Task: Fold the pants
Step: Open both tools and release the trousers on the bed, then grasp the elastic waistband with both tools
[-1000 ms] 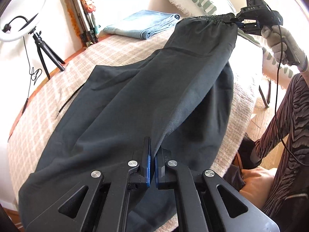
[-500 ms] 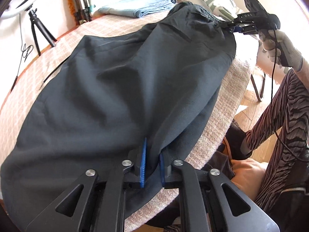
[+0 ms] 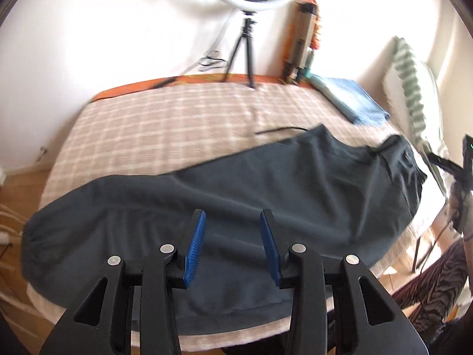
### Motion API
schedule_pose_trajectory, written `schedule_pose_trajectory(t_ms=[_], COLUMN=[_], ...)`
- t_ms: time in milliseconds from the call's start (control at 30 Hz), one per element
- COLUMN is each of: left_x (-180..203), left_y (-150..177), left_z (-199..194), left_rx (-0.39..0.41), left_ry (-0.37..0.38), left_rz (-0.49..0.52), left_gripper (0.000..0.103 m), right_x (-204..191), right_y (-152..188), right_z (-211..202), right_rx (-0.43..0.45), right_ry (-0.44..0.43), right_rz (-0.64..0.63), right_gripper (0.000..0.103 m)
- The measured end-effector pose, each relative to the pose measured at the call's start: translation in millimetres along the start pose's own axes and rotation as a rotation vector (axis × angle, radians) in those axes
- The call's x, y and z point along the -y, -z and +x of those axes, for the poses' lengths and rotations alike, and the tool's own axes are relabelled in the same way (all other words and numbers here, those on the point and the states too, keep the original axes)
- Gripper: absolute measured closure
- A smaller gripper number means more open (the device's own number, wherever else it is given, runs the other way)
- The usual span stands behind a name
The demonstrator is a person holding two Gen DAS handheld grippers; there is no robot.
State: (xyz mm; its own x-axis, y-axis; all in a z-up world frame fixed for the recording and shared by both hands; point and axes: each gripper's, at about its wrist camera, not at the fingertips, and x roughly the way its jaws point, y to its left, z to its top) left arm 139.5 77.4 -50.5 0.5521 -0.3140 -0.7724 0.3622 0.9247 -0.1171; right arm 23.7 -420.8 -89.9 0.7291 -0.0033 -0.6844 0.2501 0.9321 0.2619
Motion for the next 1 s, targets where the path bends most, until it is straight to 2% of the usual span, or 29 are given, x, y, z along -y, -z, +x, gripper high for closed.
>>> schedule_pose_trajectory(t_ms=[133,267,467,600,733,900,1000], left_x=[-91.0,-165.5,-240.7,-272.5,-287.0,-296.1,-303.3], left_y=[-0.2,15.8,63.0,97.7,112.0,115.9,112.8], left_z=[-25.5,-50.1,-59.2,-40.4,-14.9,9.2,8.3], left_rx=[0.046,0.077,0.062,0.046,0.037,-0.018,-0.022], left_ry=[-0.072,-0.183,-0.182,-0.134,-0.113,-0.161,-0.187], left_rz=[-0.253,-0.426,-0.668,-0.842,-0.912,-0.927,-0.914], left_gripper=[0.063,0.058,0.043,0.043,0.043,0.043,0.043], right_x=[-31.9,-62.9,-78.9,-67.6,-46.6,-18.9,-3.2], right_y=[0.2,5.5,4.0,-3.8,-12.0,-22.8,-24.3], right_z=[5.5,18.5,35.8,47.5,59.6,62.3,62.4], right_rx=[-0.008,-0.038,-0.052,-0.057,-0.073,-0.068,-0.065], right_ry=[-0.078,-0.117,-0.108,-0.077,-0.041,-0.012,0.02], right_rz=[-0.073,-0.144,-0.181,-0.139,-0.078,-0.011,0.015], right_gripper=[0.038,0.034,0.026,0.024,0.023,0.022,0.022])
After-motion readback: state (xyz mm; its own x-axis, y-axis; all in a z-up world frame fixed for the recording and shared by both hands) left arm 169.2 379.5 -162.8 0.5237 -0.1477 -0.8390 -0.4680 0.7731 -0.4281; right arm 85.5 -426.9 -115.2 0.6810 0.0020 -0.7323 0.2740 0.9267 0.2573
